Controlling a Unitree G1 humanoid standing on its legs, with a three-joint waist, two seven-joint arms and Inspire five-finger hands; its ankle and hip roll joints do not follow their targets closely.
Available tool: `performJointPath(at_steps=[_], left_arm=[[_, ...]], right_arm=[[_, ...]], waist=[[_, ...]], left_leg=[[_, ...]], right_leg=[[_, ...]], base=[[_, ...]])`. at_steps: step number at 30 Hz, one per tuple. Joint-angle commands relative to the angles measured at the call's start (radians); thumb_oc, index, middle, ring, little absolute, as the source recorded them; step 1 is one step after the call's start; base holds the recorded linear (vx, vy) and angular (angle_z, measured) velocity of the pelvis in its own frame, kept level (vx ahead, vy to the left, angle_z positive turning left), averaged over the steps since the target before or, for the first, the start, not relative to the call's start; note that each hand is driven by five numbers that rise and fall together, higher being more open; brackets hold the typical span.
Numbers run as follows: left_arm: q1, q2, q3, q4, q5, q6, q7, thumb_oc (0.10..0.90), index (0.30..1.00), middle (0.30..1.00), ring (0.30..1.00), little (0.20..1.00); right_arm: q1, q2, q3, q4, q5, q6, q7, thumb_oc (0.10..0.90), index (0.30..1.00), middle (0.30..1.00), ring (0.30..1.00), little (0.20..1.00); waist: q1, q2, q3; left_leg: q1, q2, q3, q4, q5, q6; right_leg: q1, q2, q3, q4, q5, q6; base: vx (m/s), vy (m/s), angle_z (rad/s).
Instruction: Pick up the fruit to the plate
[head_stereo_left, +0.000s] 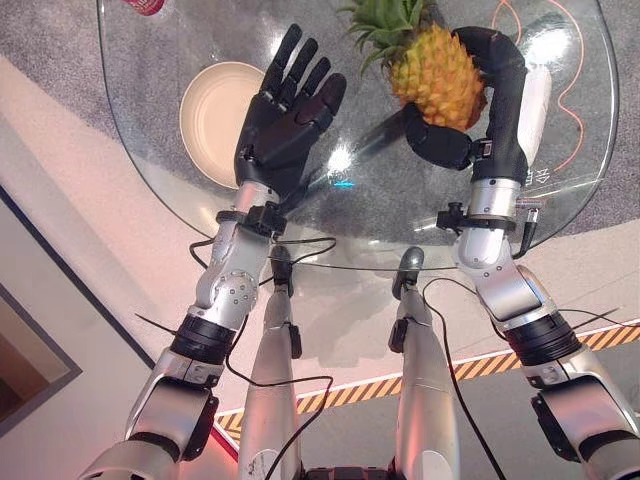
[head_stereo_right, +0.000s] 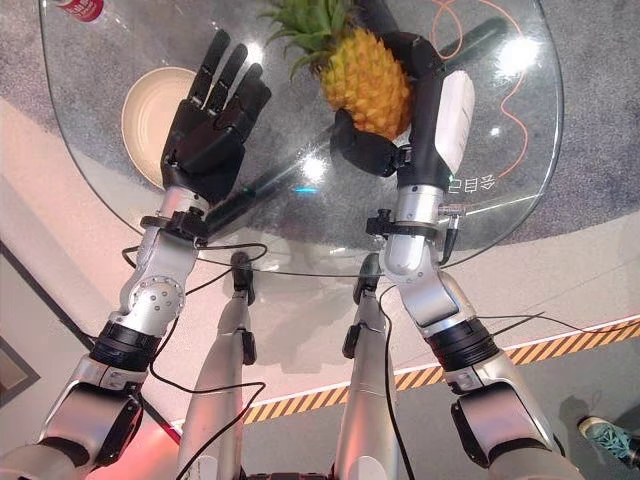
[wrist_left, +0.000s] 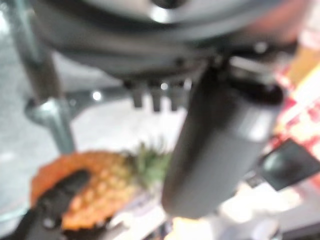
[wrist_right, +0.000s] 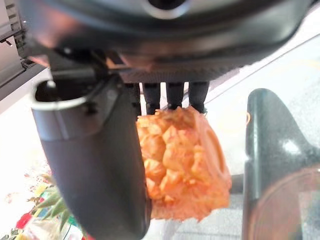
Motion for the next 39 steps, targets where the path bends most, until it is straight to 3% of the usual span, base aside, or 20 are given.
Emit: performJointPath(at_steps=[1,25,39], left_arm=[[-0.094,-0.012,0.016,-0.082,-0.015,-0.051,-0.062,0.800,0.900,0.900,0.900,0.900],[-0.088,-0.034,-0.017,-0.091,-0.032,-0.012,-0.061,0.800,0.900,0.900,0.900,0.900],[-0.079,-0.047,-0.011,-0.080,0.041,-0.072,0.044,0.800,0.900,0.900,0.900,0.900]], right_arm=[[-0.146,-0.019,-0.010,-0.195,-0.045,-0.082,-0.010,0.100,0.300,0.300,0.300,0.200],[-0.148,0.001,0.059,-0.208,-0.016,-0.065,0.071,0.100,0.300,0.300,0.300,0.200],[-0.157,0.005,0.081,-0.229,-0.013,-0.060,0.089,0.100,0.300,0.300,0.300,0.200]], waist=[[-0.020,0.003,-0.021],[-0.018,0.004,-0.021],[-0.014,0.002,-0.021]], left_leg=[[-0.010,-0.033,0.013,0.043,-0.059,0.012],[-0.016,-0.036,0.010,0.049,-0.064,0.012],[-0.020,-0.040,0.005,0.051,-0.062,0.014]], right_leg=[[0.035,0.021,-0.017,-0.059,0.020,0.019],[0.030,0.022,-0.018,-0.055,0.016,0.020],[0.027,0.024,-0.019,-0.053,0.016,0.018]], base=[[0.00,0.000,0.00],[0.00,0.000,0.00],[0.00,0.000,0.00]])
